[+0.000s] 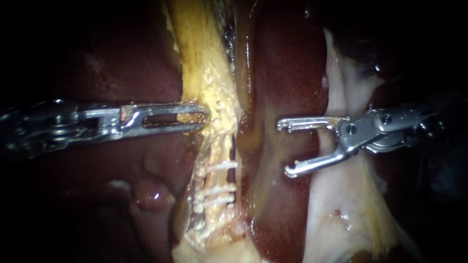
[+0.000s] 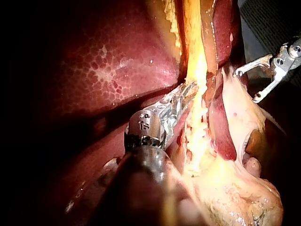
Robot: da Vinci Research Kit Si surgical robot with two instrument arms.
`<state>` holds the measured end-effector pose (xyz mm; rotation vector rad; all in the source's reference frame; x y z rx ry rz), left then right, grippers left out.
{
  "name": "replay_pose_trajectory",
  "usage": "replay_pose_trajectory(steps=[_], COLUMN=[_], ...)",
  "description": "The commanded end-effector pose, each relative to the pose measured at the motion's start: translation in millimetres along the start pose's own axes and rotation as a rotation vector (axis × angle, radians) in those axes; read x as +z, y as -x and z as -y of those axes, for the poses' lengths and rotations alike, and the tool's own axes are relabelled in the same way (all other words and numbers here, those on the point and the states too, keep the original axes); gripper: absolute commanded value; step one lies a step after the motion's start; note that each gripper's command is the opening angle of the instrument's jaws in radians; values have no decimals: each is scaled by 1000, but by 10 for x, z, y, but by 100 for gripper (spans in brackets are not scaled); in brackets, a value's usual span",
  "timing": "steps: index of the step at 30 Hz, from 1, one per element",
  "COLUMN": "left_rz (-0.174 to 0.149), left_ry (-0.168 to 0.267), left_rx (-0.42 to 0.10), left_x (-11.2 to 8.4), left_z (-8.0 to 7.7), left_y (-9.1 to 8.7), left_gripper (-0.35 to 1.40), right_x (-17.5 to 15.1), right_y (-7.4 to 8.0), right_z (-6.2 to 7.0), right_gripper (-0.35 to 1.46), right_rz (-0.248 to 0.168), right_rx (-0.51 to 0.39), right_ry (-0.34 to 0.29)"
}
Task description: Going back third clip left tube
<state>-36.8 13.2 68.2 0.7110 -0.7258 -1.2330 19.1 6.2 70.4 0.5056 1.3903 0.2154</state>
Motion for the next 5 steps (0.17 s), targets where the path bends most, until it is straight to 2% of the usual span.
replay_pose_trajectory(steps=[1, 5], left_rz=[-1, -1], left_ry=[0, 0], left_rx=[0, 0], left_x=[-1, -1], left_z=[0, 0], left_y=[0, 1], left_gripper=[-35, -35], right_x=[0, 0], right_y=[0, -1], right_z=[1, 2], right_gripper=[60, 60], right_rz=[0, 0], right_rx=[1, 1], right_ry=[0, 0])
